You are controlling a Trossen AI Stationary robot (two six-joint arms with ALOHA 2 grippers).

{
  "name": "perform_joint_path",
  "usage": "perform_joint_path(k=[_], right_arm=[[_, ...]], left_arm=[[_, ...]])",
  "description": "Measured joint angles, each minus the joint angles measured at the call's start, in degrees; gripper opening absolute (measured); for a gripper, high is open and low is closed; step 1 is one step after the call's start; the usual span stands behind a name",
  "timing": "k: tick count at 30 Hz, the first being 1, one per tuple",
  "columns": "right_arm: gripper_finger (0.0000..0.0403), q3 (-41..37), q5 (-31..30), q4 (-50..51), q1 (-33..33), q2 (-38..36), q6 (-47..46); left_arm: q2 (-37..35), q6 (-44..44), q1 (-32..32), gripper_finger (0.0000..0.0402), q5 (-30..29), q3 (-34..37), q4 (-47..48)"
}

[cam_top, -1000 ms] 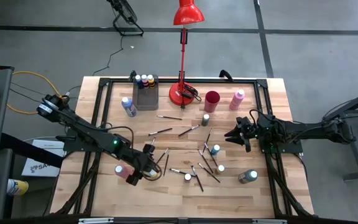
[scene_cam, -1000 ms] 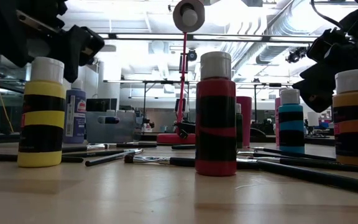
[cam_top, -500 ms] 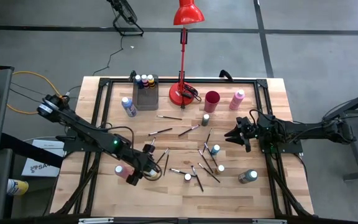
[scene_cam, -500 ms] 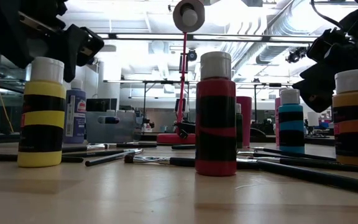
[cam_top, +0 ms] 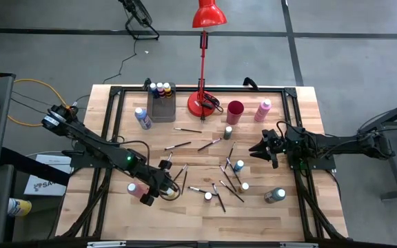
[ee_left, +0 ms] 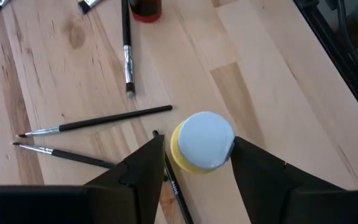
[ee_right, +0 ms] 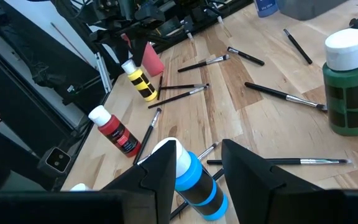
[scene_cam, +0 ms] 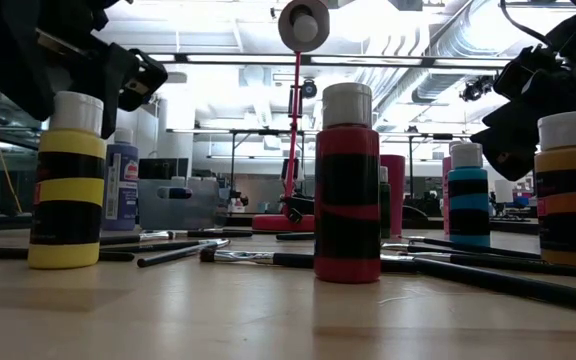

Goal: Pick & Place Paint Supplies
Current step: Put the small light yellow black paint bottle into the bin

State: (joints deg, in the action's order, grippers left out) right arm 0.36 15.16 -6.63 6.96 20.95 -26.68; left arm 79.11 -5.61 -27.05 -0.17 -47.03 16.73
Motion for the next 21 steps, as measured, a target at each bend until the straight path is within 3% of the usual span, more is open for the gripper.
perform_joint_path(k=[21], right_arm=[[0.0122,0.02,0.0,0.02,0.02,0.0,0.0]], left_arm=[[-0.02,-0.51,0.0,0.0175,0.11,0.0,-0.59]])
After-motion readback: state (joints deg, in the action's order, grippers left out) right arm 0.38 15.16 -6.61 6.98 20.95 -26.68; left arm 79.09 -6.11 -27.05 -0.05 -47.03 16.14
